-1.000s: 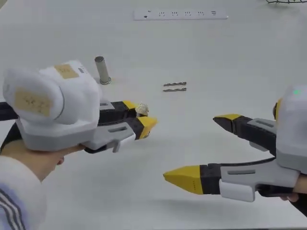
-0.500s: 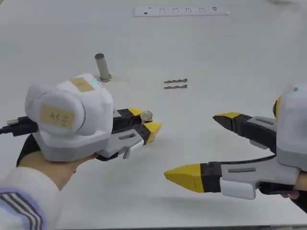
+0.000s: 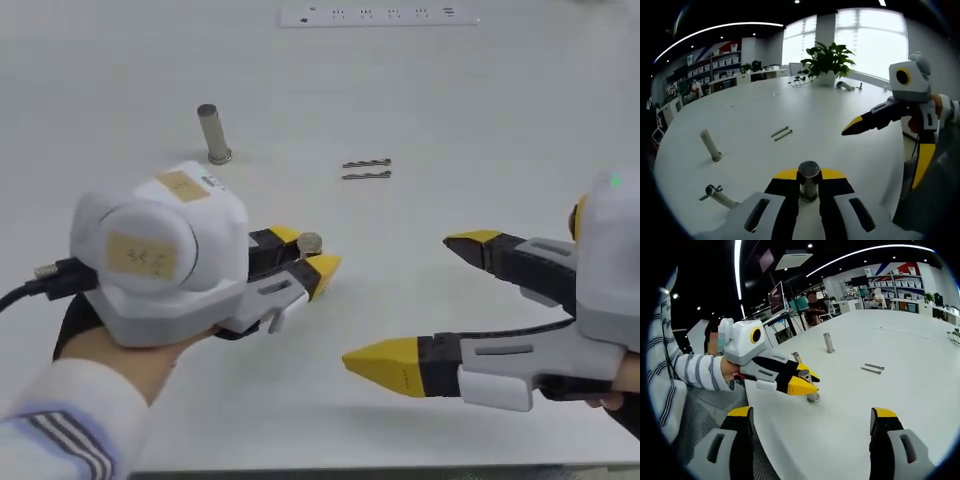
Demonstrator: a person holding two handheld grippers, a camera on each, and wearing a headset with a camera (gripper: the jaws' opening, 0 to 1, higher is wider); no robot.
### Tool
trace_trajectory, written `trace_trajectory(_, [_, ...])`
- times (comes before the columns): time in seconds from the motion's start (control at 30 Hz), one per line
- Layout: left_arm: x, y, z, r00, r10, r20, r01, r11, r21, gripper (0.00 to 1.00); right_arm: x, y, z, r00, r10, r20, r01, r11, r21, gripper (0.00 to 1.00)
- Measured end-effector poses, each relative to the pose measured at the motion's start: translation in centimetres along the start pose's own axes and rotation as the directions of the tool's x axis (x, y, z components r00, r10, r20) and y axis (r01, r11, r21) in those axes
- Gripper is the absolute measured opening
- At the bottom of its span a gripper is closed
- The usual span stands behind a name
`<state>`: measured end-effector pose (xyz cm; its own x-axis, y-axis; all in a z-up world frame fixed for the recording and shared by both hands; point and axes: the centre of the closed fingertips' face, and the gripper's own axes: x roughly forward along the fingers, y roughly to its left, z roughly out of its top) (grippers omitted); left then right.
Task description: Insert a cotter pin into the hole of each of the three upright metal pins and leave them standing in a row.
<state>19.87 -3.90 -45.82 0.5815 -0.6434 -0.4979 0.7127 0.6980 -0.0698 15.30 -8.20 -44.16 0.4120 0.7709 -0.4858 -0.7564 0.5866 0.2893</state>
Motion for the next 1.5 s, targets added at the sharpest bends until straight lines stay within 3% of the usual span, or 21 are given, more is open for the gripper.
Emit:
trace_trajectory(0.4, [-0.06,0.18,-0.29,0.9997,0.023,0.001,-0.023,1.000,-0.002,0.10,0.04,0.13,-0.25,1.0000,0.002,-0.005,-0.002,1.000,-0.003,0.95])
trace_trajectory(0.63, [-0.16,-0.01,-0.45,0.9992,0.039,0.000,-0.039,0.999,0.025,0.10,0.21,0.33,-0.40,0.9999,0.007,-0.012,-0.007,1.000,-0.005,0.95])
trace_trajectory(0.9, [-0.26,0.16,-0.57,0.9981,0.062,-0.004,-0.062,0.998,-0.034,0.10,0.24,0.50,-0.37,0.9999,0.008,-0.011,-0.008,1.000,-0.008,0.95])
trace_trajectory(1.13, [-0.50,0.09,-0.51,0.9961,0.088,-0.012,-0.088,0.995,-0.039,0.10,0.26,0.63,-0.32,0.9999,0.009,-0.015,-0.009,1.000,-0.015,0.95])
trace_trajectory(1.4, [-0.83,0.08,-0.09,0.9969,0.078,-0.001,-0.078,0.996,-0.053,0.11,0.37,0.71,-0.12,0.9998,0.014,-0.015,-0.015,1.000,-0.022,0.95])
trace_trajectory(1.5, [-0.97,-0.12,0.12,0.9982,0.059,-0.004,-0.059,0.998,-0.035,0.17,0.37,0.79,-0.04,0.9998,0.016,-0.014,-0.017,1.000,-0.025,0.95])
